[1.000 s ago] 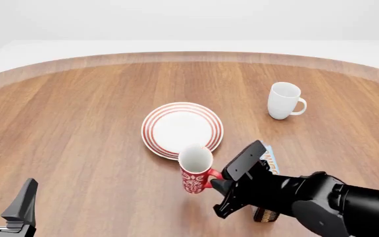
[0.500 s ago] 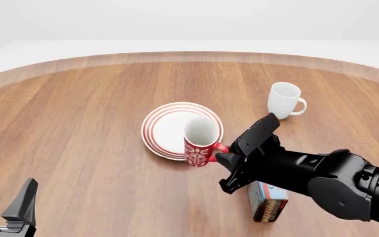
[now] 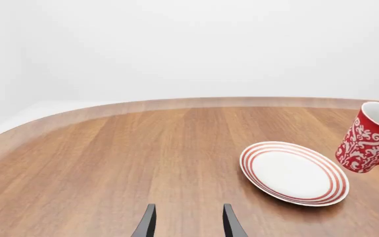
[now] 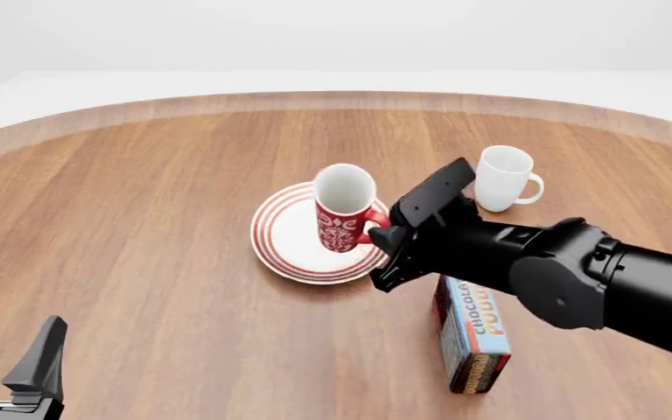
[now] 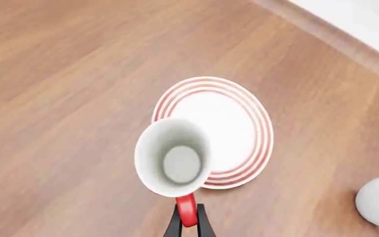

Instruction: Pick up the red mug and put it on the plate

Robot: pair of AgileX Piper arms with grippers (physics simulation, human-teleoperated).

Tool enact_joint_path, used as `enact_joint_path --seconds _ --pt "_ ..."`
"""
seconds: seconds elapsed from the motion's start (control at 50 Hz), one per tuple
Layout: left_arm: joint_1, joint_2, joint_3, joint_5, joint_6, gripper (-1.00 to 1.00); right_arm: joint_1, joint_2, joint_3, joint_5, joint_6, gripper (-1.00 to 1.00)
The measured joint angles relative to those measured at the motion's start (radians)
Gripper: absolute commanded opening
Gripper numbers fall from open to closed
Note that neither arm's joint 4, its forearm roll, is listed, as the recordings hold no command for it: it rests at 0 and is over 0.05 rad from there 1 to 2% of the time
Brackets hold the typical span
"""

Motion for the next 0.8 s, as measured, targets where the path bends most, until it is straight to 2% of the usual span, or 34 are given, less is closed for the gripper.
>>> enact_joint_path --seconds 0.8 --pt "0.0 0.0 0.0 0.0 0.0 1.0 -0.077 0.211 -0.135 -0.106 -0.041 -1.0"
